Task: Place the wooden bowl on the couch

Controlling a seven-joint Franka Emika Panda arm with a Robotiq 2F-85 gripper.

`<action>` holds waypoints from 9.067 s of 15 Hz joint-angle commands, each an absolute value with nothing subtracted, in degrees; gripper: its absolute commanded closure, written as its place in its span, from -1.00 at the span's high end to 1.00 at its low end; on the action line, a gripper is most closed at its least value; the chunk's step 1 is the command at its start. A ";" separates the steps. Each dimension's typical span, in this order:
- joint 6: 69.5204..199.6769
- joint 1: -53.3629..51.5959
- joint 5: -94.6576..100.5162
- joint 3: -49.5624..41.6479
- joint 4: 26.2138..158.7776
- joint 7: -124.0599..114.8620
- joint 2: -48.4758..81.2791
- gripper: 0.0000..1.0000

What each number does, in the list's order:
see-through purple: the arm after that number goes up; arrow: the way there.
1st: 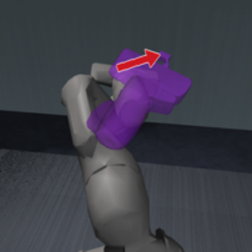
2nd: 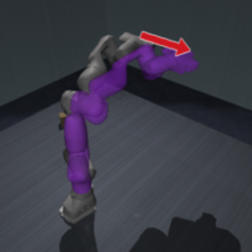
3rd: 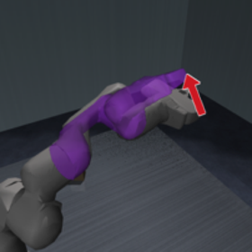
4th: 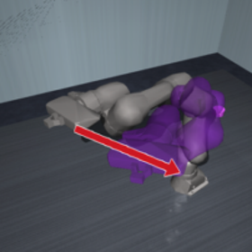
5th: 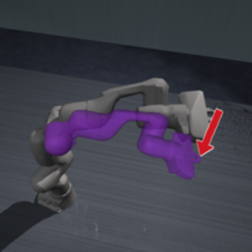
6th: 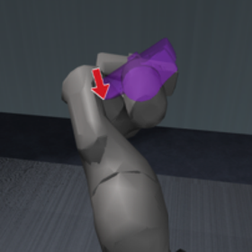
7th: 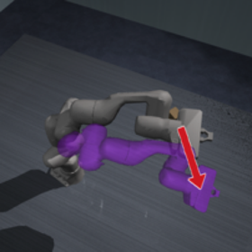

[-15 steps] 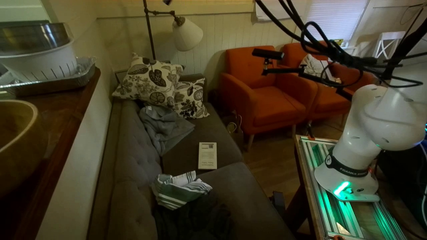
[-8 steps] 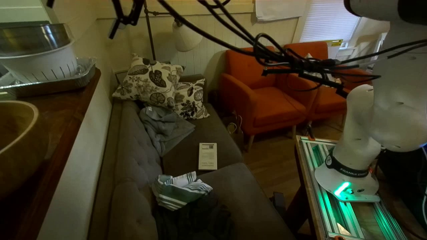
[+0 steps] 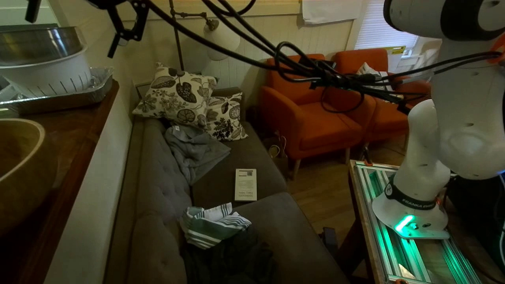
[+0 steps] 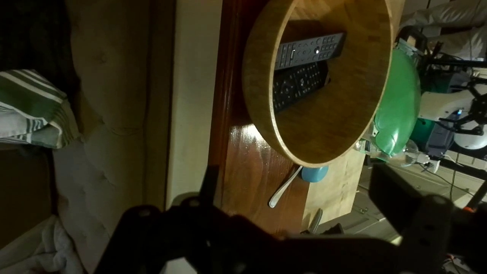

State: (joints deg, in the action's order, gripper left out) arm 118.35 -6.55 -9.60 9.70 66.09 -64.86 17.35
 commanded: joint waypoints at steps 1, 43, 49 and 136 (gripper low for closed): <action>118.31 -6.56 -9.60 9.70 65.96 -64.88 17.35 1.00; 110.03 -20.59 -0.94 -1.49 25.93 -78.85 52.45 1.00; 109.61 -21.00 -1.09 -0.93 25.11 -79.16 54.60 1.00; 85.55 5.17 -7.99 -0.75 23.48 -126.58 67.86 -0.68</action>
State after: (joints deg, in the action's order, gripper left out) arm 86.78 4.99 -8.18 -0.97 26.32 -126.50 66.33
